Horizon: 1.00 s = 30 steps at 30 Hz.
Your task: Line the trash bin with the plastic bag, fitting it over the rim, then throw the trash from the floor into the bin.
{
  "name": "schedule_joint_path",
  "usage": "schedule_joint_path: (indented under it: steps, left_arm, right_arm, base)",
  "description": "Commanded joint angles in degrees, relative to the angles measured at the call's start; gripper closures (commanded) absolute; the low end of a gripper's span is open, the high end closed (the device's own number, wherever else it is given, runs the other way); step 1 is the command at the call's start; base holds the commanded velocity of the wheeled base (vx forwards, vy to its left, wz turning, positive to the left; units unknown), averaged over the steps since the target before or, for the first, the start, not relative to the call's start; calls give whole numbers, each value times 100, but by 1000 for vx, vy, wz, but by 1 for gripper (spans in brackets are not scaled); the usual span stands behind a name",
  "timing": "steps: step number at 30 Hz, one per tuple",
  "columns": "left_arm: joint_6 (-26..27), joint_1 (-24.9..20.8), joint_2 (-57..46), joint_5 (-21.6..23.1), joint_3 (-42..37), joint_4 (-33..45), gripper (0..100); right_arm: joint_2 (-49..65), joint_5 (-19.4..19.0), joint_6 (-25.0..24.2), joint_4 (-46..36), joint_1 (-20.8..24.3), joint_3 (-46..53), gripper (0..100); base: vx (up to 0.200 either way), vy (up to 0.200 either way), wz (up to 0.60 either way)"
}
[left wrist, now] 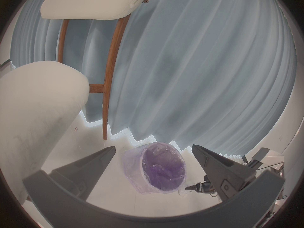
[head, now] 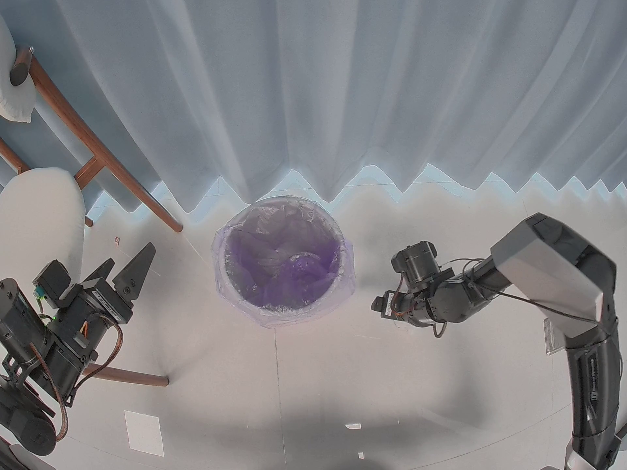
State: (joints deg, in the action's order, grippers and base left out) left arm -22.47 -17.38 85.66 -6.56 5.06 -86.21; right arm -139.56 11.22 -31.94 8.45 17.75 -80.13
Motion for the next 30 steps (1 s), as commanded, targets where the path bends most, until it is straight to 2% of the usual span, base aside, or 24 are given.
schedule_joint_path:
  steps: [1,8,17,21,23,27,30]
  left_arm:
    - [-372,25,-296,67,-163,-1,0]
    - [-452,33,-656,427,-506,8,0]
    - [-636,165,-709,436,-506,17,0]
    - [-654,218,-814,445,-506,34,0]
    - [-601,200,-850,445,-506,219,0]
    - [-487,218,-858,445,-506,395,0]
    - [-258,227,-876,445,-506,702,0]
  right_arm:
    - [3462,-49,-102,535,132,3680,0]
    - [5597,-32,-67,526,18,5095,0]
    - [6933,-23,-102,605,-421,5772,0]
    - [6995,-58,-111,755,-580,6158,0]
    - [6801,-199,-58,1265,-650,6510,0]
    - [6406,-322,21,1748,-685,6475,0]
    - [5501,-331,311,2117,-729,6123,0]
  base:
    - [0,0,0]
    - [0,0,0]
    - [0,0,0]
    - [0,0,0]
    - [0,0,0]
    - [0,0,0]
    - [0,0,0]
